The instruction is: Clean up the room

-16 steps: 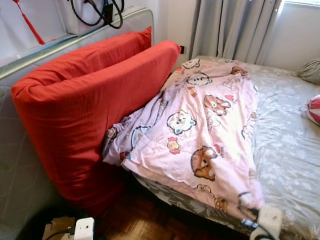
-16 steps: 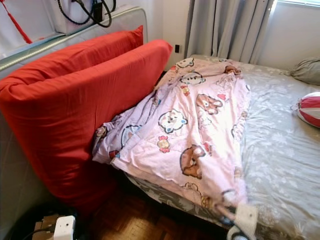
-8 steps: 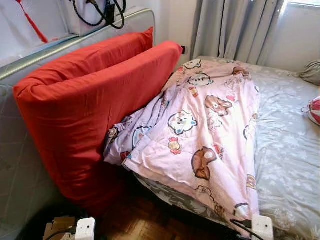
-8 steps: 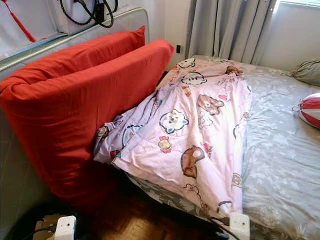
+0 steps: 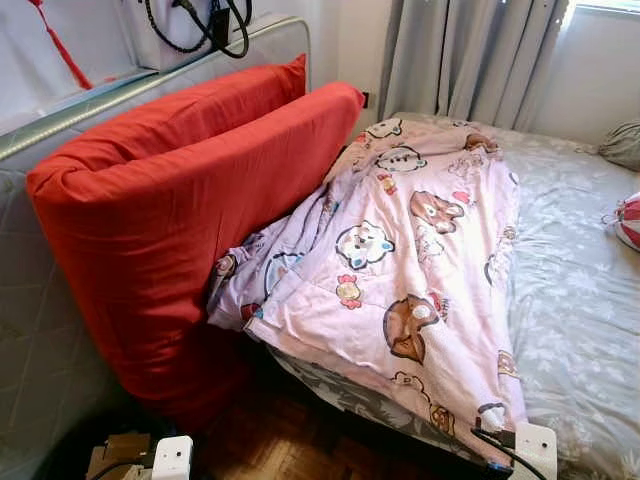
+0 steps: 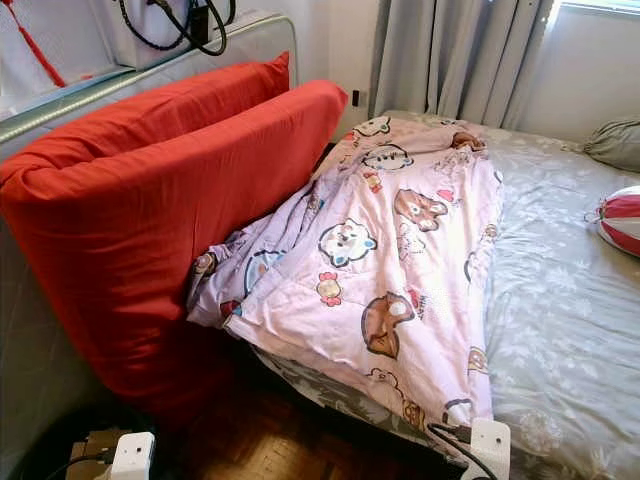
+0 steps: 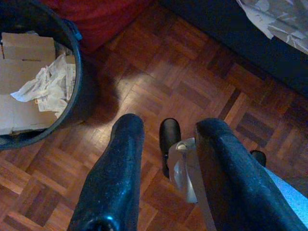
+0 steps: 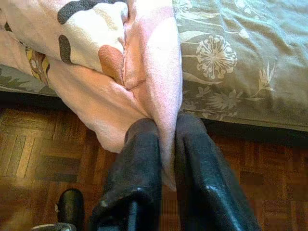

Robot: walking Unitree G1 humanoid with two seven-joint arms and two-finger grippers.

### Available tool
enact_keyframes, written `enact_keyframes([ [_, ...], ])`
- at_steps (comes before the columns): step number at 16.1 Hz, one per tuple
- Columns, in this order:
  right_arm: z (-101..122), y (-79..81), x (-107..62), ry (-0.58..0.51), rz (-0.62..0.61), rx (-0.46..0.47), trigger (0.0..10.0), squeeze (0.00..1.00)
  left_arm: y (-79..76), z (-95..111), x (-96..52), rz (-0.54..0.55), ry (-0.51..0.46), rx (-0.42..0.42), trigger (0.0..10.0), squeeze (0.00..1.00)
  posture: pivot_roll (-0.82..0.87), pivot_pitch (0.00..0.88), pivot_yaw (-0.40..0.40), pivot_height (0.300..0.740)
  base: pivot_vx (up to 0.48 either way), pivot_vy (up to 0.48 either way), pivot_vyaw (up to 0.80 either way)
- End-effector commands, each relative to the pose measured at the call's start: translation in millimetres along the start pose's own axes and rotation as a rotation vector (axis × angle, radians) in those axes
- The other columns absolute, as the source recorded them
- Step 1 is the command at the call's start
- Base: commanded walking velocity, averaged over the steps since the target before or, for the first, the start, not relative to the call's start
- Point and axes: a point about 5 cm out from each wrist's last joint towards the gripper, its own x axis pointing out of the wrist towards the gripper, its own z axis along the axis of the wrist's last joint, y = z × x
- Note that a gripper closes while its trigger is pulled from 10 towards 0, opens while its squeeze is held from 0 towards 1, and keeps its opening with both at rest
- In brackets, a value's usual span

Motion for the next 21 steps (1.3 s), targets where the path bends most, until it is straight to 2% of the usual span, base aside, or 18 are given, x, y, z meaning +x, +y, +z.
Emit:
enact_keyframes([
  [1,-5,-1.4,-0.6,0.02,-0.01,0.002,10.0,0.83,1.2,-6,-1.2,0.0,0.027,-0.001,10.0,0.0,0.05,0.014,-0.017,0.74,0.0,0.0,0.0],
  [7,-7,-4.9,-0.5,0.016,-0.033,0.007,10.0,0.8,3.0,-9,-2.3,0.0,0.038,0.002,10.0,0.0,0.04,0.017,-0.017,0.74,0.0,0.0,0.0],
  [8,-7,-3.8,-0.4,0.013,-0.023,0.018,10.0,0.62,2.8,-9,-2.3,0.0,0.039,0.001,10.0,0.0,0.05,0.017,-0.017,0.74,0.0,0.0,0.0],
  [9,-5,-1.6,-0.4,0.002,-0.009,0.038,10.0,0.08,2.4,-9,-2.3,-0.001,0.04,0.001,10.0,0.0,0.05,0.016,-0.017,0.74,0.0,0.0,0.0],
  [10,-3,2.4,-0.2,-0.014,0.018,0.06,10.0,0.0,1.9,-9,-2.1,-0.001,0.041,0.0,10.0,0.0,0.04,0.014,-0.015,0.74,0.0,0.0,0.0],
  [11,0,11.7,0.2,-0.03,0.089,0.056,10.0,0.0,1.1,-9,-1.9,-0.002,0.041,0.001,10.0,0.0,0.04,0.011,-0.012,0.74,0.0,0.0,0.0],
  [13,6,22.0,0.9,-0.048,0.158,0.041,10.0,0.0,0.3,-8,-1.4,-0.002,0.041,0.001,10.0,0.0,0.03,0.006,-0.008,0.74,0.0,0.0,0.0],
  [16,3,43.9,-1.1,-0.005,0.304,-0.077,10.0,0.0,-3.1,-5,0.2,-0.007,0.035,-0.001,10.0,0.0,0.03,0.0,-0.005,0.74,0.0,0.0,0.0],
  [18,-17,42.2,-3.9,0.098,0.317,-0.161,10.0,0.0,-4.3,-3,0.7,-0.011,0.032,-0.003,10.0,0.0,0.04,0.0,-0.011,0.74,0.0,0.0,0.0],
  [19,-20,40.5,-4.1,0.11,0.309,-0.171,10.0,0.0,-3.8,-3,0.6,-0.01,0.031,-0.005,10.0,0.0,0.05,0.0,-0.014,0.74,0.0,0.0,0.0],
  [21,-18,40.2,-3.5,0.112,0.277,-0.133,10.0,0.0,1.2,-5,-0.7,-0.002,0.037,-0.006,10.0,0.0,0.04,0.0,-0.01,0.74,0.0,0.0,0.0],
])
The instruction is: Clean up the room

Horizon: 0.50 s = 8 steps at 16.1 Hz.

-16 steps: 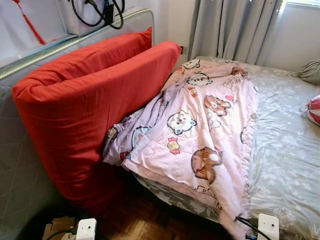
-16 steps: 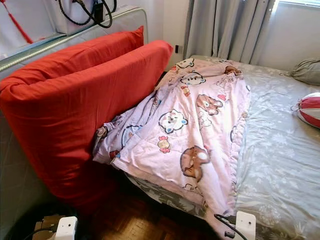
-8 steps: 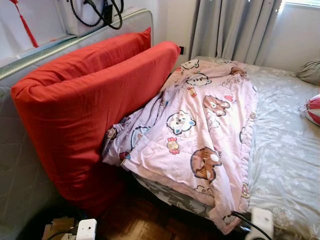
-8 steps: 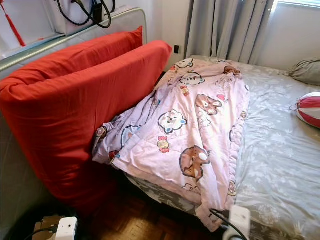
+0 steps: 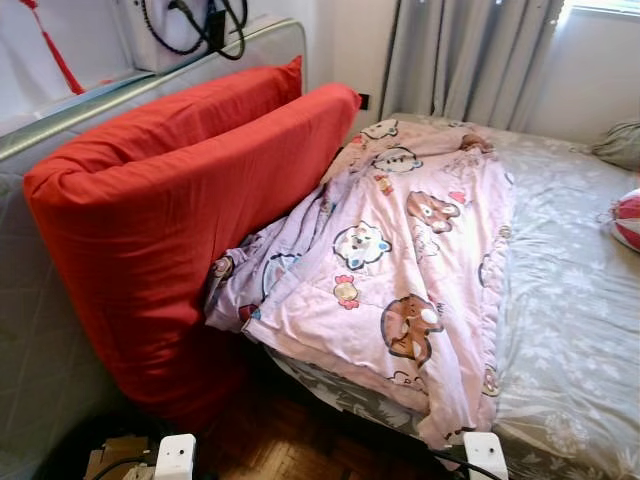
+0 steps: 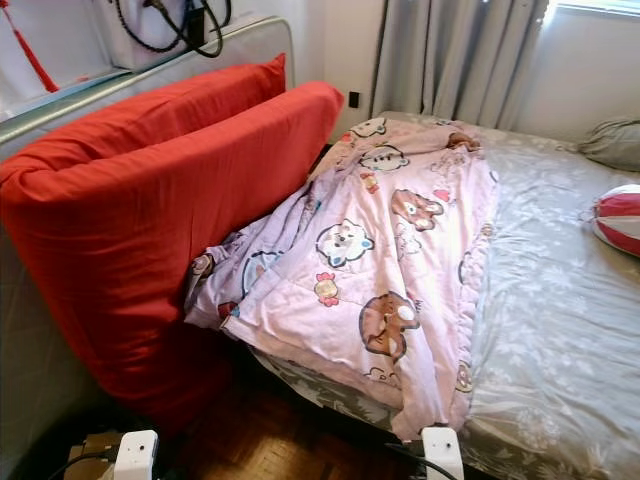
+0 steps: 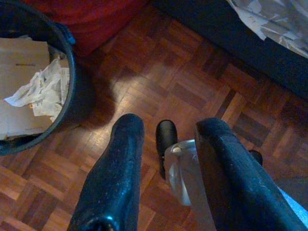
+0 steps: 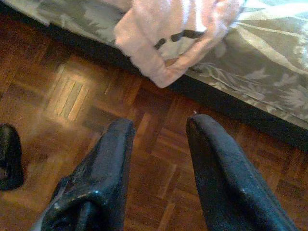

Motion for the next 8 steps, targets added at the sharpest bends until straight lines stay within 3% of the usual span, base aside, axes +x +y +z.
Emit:
enact_keyframes([
  [1,6,2.7,0.6,-0.026,-0.003,0.032,10.0,0.0,6.4,-9,-2.8,0.014,0.045,-0.003,10.0,0.0,0.04,0.0,-0.007,0.74,0.0,0.0,0.0],
  [2,4,5.1,0.3,-0.031,-0.001,0.03,10.0,0.0,7.4,-11,-3.4,0.016,0.05,-0.004,10.0,0.0,0.04,0.0,-0.007,0.74,0.0,0.0,0.0],
  [4,-8,9.7,-1.6,0.004,0.008,-0.008,10.0,0.0,4.7,-11,-2.7,0.017,0.057,-0.002,10.0,0.0,0.04,0.0,-0.007,0.74,0.0,0.0,0.8],
  [8,-11,8.8,-2.0,0.017,0.007,-0.019,10.0,0.0,1.3,-8,-1.1,0.018,0.054,0.001,10.0,0.0,0.04,0.0,-0.007,0.74,0.0,0.0,0.8],
])
